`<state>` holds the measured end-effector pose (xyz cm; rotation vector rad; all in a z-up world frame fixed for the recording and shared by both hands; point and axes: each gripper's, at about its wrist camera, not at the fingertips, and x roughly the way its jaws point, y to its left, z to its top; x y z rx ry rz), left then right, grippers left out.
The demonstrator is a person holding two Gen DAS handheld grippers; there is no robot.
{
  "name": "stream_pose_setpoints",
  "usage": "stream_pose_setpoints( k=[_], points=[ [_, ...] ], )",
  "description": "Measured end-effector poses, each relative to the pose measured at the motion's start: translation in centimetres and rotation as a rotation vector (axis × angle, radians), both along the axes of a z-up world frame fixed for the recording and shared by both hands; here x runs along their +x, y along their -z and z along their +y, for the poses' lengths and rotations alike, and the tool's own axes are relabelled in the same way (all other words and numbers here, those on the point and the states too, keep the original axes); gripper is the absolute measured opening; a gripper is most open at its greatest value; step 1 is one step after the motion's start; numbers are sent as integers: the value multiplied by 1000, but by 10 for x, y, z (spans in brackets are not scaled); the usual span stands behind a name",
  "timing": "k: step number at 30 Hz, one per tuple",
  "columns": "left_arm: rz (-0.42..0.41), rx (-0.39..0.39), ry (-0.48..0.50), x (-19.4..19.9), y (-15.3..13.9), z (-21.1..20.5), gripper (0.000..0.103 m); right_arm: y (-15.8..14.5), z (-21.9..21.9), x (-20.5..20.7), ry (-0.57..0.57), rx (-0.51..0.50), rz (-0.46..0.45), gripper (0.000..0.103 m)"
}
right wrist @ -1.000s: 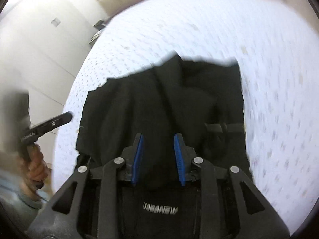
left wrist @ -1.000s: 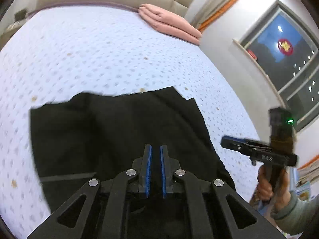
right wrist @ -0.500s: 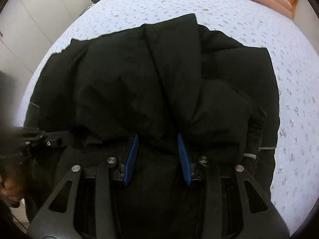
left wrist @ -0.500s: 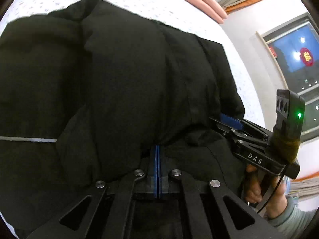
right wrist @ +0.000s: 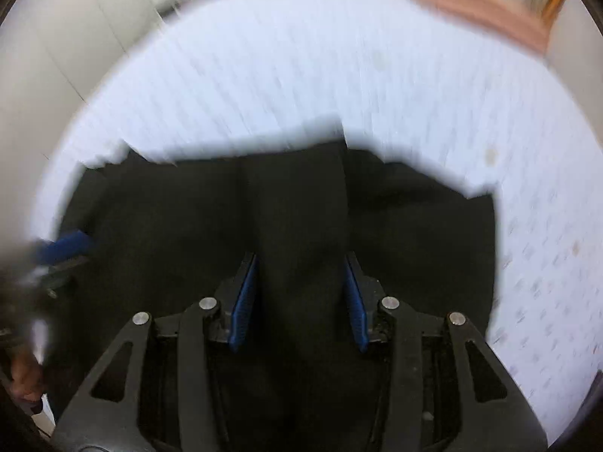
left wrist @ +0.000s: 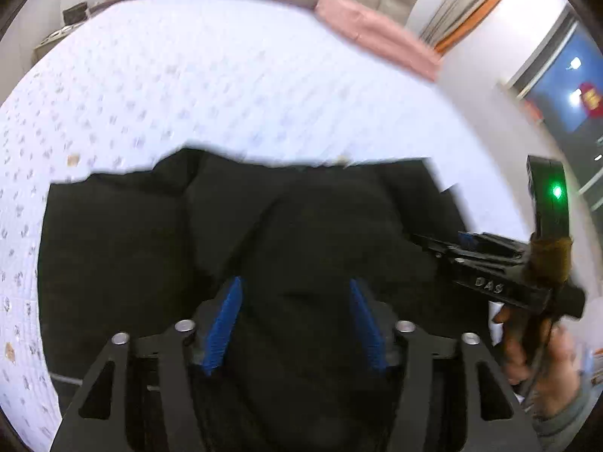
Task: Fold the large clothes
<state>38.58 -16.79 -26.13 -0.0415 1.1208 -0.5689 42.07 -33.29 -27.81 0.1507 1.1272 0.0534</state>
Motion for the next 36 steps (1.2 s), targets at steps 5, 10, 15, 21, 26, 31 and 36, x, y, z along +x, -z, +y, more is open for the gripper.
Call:
stream_pose_setpoints(
  k=[5,10,15,21,26,31,36],
  points=[
    [-58,8,41,-20,-19,5,51,-12,-5,-26,-3,48,-60,42],
    [-54,-99,86,-59,-49,21,59,-49,4,-93,-68,81,-139,47],
    [-19,-43,177,-101,-29,16,59,-27,27,-127,-136,87,-73,47],
    [-67,99,172,-125,16,7,58,29,38,-127,-134,28,0,46],
    [-117,48,115,-159,-23,33,59,-4,23,-166,-84,74,-72,48],
    [-140,65,27,-223,-58,93,59,-38,5,-238,-25,49,-126,61],
    [-143,84,-104,-290,-87,167,59,-60,-9,-300,35,58,-126,62]
  ],
)
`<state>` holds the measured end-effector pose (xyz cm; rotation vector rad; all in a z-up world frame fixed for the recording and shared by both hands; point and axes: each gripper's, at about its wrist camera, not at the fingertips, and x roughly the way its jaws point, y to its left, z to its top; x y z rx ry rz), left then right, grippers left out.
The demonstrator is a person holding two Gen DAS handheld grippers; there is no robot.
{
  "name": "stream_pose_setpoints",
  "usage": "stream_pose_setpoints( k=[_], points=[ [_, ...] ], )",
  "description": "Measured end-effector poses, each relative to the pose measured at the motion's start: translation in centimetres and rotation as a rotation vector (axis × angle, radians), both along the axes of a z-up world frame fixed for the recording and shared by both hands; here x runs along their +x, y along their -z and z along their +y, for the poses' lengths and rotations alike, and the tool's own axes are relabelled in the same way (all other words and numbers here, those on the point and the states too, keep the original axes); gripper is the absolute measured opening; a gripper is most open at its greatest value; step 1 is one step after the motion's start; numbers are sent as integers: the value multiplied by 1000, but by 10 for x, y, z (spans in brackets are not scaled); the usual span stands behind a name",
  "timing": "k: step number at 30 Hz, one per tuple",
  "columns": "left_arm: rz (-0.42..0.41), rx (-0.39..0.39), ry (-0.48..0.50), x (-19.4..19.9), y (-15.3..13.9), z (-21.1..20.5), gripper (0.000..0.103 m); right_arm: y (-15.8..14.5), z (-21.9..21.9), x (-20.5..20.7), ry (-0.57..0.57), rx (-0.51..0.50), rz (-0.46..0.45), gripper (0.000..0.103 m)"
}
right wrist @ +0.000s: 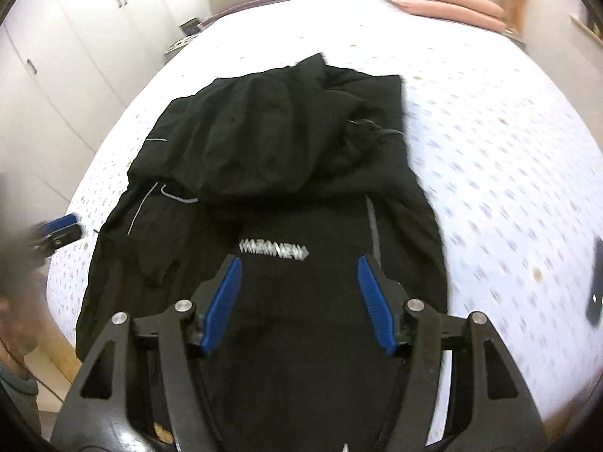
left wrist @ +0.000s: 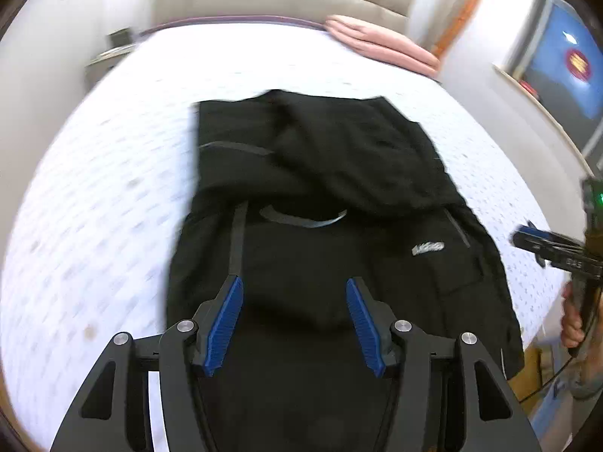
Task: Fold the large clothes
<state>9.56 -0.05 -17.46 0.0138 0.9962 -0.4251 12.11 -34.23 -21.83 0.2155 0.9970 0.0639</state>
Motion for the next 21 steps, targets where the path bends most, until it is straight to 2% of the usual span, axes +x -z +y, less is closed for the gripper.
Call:
stream_pose_setpoints(
  k=[4,7,9,15,21],
  points=[
    [43,-66,-109,-35,-9,62,59,-19,-10,-43,61,5,6,65],
    [54,-66,-172,-58,-7,98,59,-23,-21,-69,103,-26,1,70],
    [89,-81,-193,-66,3,113,59,-20,-26,-82,131,-47,17,70],
    [210,-101,-225,-81,50,135,59,5,-46,-114,205,-28,74,70],
    [304,-109,-255,-85,97,131,59,45,-67,-127,239,5,132,70]
  ],
)
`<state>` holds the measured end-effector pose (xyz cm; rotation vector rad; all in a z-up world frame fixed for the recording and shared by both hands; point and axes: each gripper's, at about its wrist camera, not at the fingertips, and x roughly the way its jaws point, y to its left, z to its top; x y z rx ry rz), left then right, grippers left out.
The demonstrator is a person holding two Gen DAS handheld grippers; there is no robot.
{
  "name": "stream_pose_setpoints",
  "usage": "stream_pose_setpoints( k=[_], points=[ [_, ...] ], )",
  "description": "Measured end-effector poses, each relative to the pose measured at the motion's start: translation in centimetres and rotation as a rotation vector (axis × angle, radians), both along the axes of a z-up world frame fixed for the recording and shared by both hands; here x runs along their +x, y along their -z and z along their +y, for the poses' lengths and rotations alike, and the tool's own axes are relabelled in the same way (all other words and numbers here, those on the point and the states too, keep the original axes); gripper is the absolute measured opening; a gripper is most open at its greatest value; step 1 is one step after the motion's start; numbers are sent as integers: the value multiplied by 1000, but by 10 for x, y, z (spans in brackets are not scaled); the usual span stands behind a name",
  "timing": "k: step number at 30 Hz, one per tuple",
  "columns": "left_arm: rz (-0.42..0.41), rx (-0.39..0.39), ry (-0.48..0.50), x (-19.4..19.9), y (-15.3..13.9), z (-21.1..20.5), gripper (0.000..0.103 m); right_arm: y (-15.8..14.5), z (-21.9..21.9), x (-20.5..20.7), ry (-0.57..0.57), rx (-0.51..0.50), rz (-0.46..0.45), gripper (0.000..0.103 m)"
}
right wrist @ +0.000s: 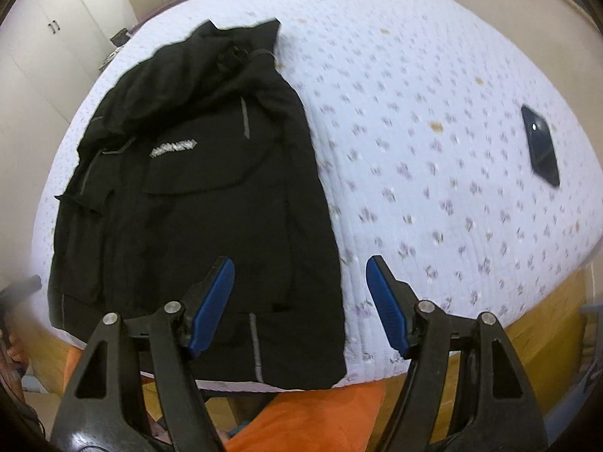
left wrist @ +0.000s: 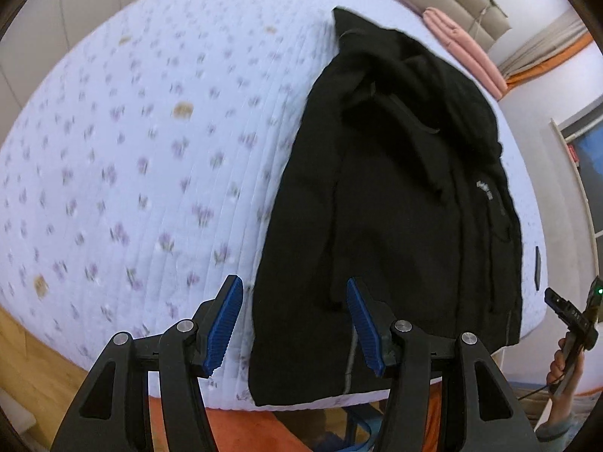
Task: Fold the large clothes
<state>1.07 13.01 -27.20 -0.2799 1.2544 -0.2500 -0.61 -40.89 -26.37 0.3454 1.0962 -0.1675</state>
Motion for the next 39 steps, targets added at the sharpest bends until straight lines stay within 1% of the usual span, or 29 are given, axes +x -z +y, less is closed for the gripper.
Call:
stream_pose_setpoints(
  k=[5,9,11,13,20,23,25,27,30,33,34,35,36,37,39],
  points=[
    [63,-55,-20,-5,28,3,59,40,-14,-4,15,72,60,70],
    [92,-93,-17,-9,41,0,59,60,-14,-8,5,100,88,70],
    [100,-96,-8,-11,44,-4,59,66,-14,-11,1,111,93,70],
    [94,-83,2,-13,44,-8,59,72,-14,-14,0,126,103,70],
    [95,-87,16,-16,44,-13,59,84,-7,-22,-31,172,117,69],
    [99,-107,10,-18,45,-10,59,84,3,-25,-65,173,117,66],
    [101,-114,12,-19,46,-8,59,84,10,-26,-84,176,125,66],
    [103,-116,18,-21,46,-9,59,83,15,-27,-100,164,128,66],
    [101,-110,23,-22,46,-10,59,82,20,-28,-110,152,133,62],
    [91,-98,32,-24,44,-12,59,81,22,-29,-120,151,131,52],
    [83,-90,37,-25,43,-15,56,79,25,-30,-127,139,129,43],
    [74,-78,43,-27,42,-17,52,77,28,-30,-136,123,128,28],
    [65,-62,53,-28,41,-21,44,75,29,-31,-143,114,124,22],
    [55,-51,60,-30,39,-25,32,72,33,-32,-147,111,116,15],
    [37,-45,71,-32,34,-29,18,66,41,-32,-159,90,102,10]
  ],
)
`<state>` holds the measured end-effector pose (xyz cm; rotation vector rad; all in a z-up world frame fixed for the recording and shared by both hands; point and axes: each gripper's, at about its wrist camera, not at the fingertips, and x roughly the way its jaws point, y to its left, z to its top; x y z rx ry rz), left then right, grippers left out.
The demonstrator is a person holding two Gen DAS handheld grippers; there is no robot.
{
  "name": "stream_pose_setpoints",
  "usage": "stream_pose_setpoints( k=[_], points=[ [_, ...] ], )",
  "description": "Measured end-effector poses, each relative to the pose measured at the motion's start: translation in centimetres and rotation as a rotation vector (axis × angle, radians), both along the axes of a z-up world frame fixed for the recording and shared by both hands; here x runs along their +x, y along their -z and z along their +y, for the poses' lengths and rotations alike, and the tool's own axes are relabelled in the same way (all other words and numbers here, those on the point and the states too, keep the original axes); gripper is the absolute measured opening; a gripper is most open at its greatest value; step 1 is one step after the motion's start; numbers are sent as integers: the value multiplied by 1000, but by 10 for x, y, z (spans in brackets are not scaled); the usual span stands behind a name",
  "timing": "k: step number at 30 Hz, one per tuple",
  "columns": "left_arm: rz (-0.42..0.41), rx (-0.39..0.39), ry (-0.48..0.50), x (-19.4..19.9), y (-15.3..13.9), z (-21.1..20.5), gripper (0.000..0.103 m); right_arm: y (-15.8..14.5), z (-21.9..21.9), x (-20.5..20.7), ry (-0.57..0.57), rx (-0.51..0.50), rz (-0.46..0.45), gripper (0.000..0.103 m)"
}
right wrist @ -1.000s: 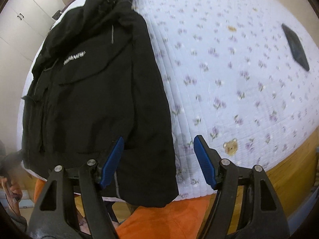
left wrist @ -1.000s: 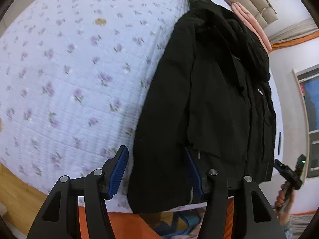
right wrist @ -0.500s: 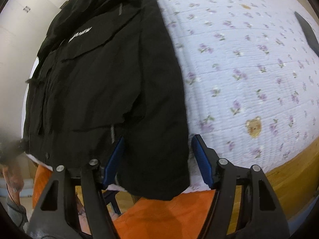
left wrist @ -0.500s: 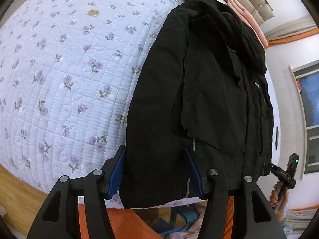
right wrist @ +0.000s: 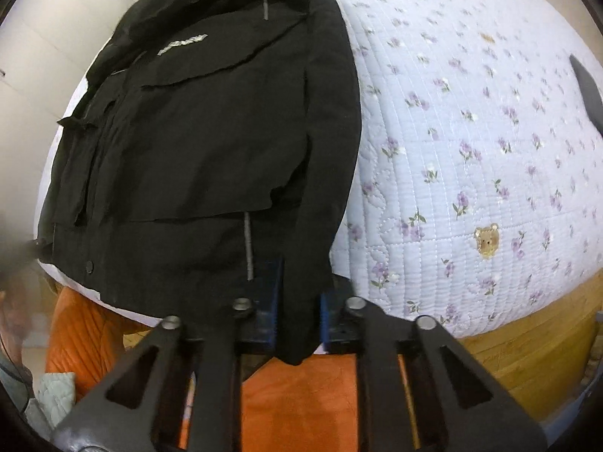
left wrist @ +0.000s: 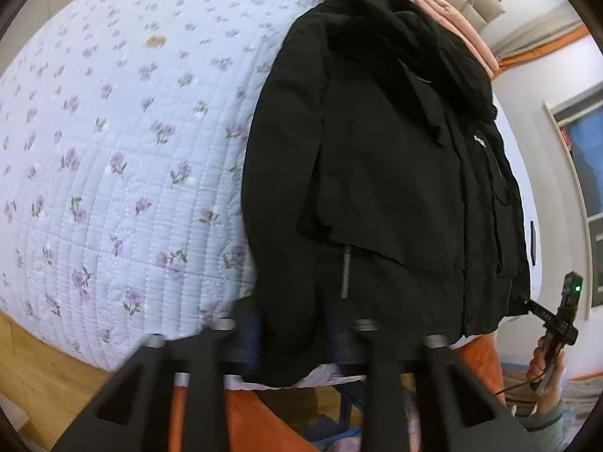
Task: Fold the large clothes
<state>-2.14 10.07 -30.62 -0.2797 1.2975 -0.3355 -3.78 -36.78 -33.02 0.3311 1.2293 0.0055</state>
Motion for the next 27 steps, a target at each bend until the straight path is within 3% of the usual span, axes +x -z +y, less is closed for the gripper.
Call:
stream_pose_setpoints(
  k=[6,8,10,12,14,15,16,17,22,27],
  points=[
    [-12,-5,-17,-2,-5,2,18,-10,18,3,-36,-79,-2,12],
    [-1,7,-15,-3,-3,-1,27,-5,22,6,-37,-85,26,20],
    [3,-11,-2,-4,-4,-5,43,-3,19,5,-31,-69,37,29],
    [-5,-11,15,-7,-6,-8,48,-1,20,4,-26,-44,38,37],
    [-13,10,24,-8,-6,-12,48,1,23,2,-27,-45,36,37],
    [-10,21,24,-7,-5,-13,46,3,25,-1,-30,-49,33,36],
    [-12,35,24,-7,-4,-15,27,4,26,-1,-32,-55,30,28],
    [-18,53,25,-7,-5,-16,13,3,27,-1,-27,-69,28,14],
    [-47,-48,-64,-6,-26,0,9,-20,22,-11,-17,-69,-30,7],
    [-181,-118,-70,-1,-85,-2,9,-65,12,-13,0,-66,-112,6]
  ],
)
